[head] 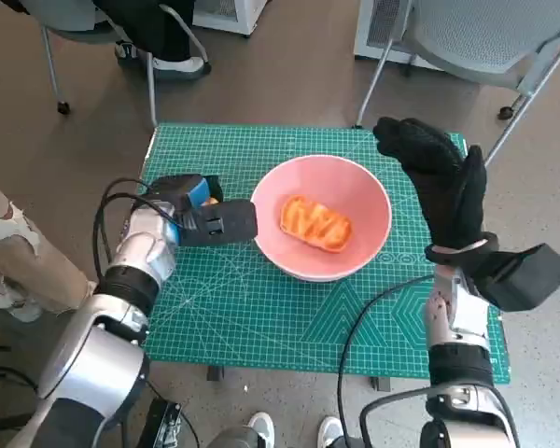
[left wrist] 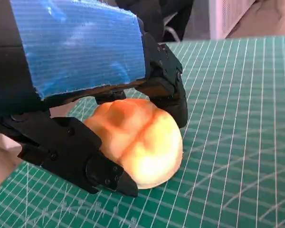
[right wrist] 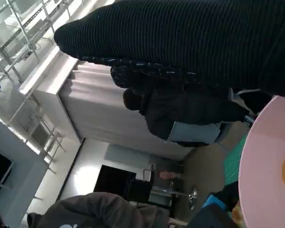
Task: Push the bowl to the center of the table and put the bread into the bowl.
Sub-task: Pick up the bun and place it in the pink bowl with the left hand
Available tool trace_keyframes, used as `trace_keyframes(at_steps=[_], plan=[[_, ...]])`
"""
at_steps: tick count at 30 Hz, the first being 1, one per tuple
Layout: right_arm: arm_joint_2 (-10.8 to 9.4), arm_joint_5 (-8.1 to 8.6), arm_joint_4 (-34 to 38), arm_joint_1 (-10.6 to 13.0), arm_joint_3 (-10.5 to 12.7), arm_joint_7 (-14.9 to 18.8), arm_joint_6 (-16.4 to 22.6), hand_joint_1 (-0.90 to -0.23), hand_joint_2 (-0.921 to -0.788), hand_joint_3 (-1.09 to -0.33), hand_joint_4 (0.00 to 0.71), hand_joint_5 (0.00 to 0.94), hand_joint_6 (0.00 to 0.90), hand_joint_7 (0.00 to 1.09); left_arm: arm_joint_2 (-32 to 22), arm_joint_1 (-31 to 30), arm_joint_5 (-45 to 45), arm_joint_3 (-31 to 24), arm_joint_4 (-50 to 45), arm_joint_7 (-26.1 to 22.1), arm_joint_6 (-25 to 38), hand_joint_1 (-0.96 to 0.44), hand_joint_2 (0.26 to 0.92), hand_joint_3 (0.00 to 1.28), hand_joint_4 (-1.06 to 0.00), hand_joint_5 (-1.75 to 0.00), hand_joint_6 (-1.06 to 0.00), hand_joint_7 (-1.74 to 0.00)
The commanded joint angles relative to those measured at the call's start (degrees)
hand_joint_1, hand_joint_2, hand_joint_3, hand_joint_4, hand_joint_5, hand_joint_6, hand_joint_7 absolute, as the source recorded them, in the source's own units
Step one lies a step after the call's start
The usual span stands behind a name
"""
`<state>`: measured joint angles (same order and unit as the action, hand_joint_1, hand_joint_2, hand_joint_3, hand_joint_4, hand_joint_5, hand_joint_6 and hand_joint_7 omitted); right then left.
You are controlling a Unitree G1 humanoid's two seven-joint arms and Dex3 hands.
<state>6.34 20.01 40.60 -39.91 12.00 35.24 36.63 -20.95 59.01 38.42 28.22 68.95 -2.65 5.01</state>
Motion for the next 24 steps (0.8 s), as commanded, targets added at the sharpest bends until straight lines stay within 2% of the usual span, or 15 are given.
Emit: trace_keyframes(at_steps=[1,4,7,11,13,16,24], plan=[[-0.3,-0.1,0.8,0.7,-0.3,0.1,-0.7,-0.681,-0.921,-0.809,0.196,0.006,0.086,0.46,-3.2,-1.3,-0.7,-1.7,-8.8,0.5,-0.6,0.0,0.753,0.42,-0.56,-1.52,-0.68,-0.98],[-0.3,-0.07,0.7,0.7,-0.3,0.1,-0.8,-0.68,-0.921,-0.809,0.199,0.007,0.086,0.46,-5.7,-4.4,-0.9,-3.6,-20.5,-0.8,1.1,0.0,0.746,0.42,-0.6,-1.48,-0.69,-0.98],[-0.3,0.04,0.7,0.6,-0.3,0.2,-1.0,-0.68,-0.921,-0.809,0.2,0.007,0.086,0.46,-8.0,-7.9,-1.4,-6.3,-32.4,-2.0,2.3,0.0,0.755,0.37,-0.67,-1.38,-0.69,-0.98],[-0.3,0.24,0.6,0.5,-0.2,0.3,-1.3,-0.68,-0.921,-0.809,0.201,0.007,0.085,0.46,-9.8,-11.4,-2.2,-9.7,-43.6,-2.8,2.9,0.0,0.756,0.34,-0.72,-1.3,-0.7,-0.99],[-0.2,0.27,0.6,0.5,-0.2,0.4,-1.4,-0.681,-0.921,-0.809,0.201,0.007,0.085,0.46,-10.4,-13.3,-2.8,-11.8,-49.5,-3.0,2.9,0.0,0.779,0.28,-0.75,-1.25,-0.71,-0.97],[-0.3,0.22,0.5,0.4,-0.3,0.3,-1.5,-0.682,-0.921,-0.809,0.201,0.006,0.085,0.46,-10.6,-15.4,-3.5,-14.4,-56.1,-3.1,2.8,0.0,0.839,0.15,-0.79,-1.14,-0.71,-1.02],[-0.3,0.23,0.7,0.3,-0.3,0.4,-1.4,-0.684,-0.921,-0.808,0.202,0.006,0.085,0.46,-9.6,-19.4,-4.9,-19.0,-65.5,-1.1,0.7,0.0,0.881,0.06,-0.81,-0.98,-0.7,-1.15]])
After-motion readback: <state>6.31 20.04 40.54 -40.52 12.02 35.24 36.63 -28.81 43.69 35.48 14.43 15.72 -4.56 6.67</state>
